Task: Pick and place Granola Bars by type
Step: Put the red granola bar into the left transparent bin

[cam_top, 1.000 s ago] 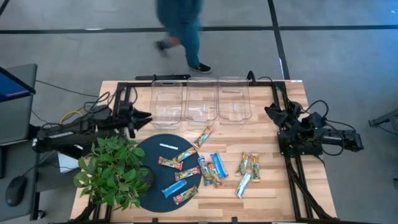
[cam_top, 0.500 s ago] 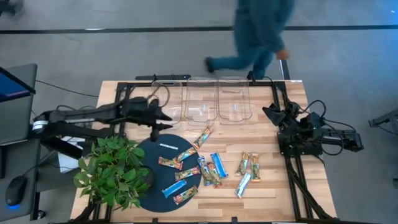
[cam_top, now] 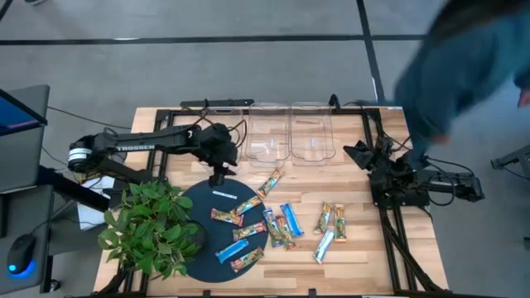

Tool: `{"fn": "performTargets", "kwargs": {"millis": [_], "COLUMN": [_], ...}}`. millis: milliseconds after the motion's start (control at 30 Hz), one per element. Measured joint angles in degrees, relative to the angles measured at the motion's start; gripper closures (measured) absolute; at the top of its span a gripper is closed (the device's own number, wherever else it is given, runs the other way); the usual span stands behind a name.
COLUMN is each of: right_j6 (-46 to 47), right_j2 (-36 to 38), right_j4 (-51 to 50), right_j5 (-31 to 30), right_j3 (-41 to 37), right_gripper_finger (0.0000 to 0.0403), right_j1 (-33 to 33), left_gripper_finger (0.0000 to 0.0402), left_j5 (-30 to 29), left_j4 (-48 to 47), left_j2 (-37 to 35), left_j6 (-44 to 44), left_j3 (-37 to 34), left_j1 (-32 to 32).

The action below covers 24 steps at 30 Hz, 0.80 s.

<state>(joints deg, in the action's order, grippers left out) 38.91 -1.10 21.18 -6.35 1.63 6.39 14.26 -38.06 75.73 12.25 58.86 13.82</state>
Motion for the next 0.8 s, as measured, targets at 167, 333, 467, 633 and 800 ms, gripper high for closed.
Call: {"fn": "performTargets", "kwargs": {"millis": [167,333,467,633,800], "right_j6": [2.1,-0.8,-6.0,-12.4,-16.1], "right_j2": [-1.8,-8.6,-15.9,-26.5,-36.2], "right_j4": [-4.0,0.1,0.2,-1.5,-6.0], "right_j5": [3.1,1.5,-0.4,-0.5,0.2], "right_j3": [0.0,0.4,4.7,12.6,20.4], "right_gripper_finger": [0.0332,0.0332,0.0332,0.0332,0.0332], "right_j1": [-1.9,-6.3,-9.2,-11.3,-12.1], "left_gripper_finger": [0.0249,0.0249,0.0249,0.0249,0.0249], "left_j5": [-1.1,-1.0,-1.0,-0.9,0.9], "left_j4": [-7.0,-8.1,-8.0,-7.8,-7.6], "left_j2": [1.4,0.4,-0.5,-2.0,-3.4], "left_j6": [1.2,-0.6,-1.9,-4.8,-7.4], "left_j3": [0.1,0.1,0.1,0.1,0.1], "left_j1": [0.6,1.8,2.2,2.4,1.0]}}
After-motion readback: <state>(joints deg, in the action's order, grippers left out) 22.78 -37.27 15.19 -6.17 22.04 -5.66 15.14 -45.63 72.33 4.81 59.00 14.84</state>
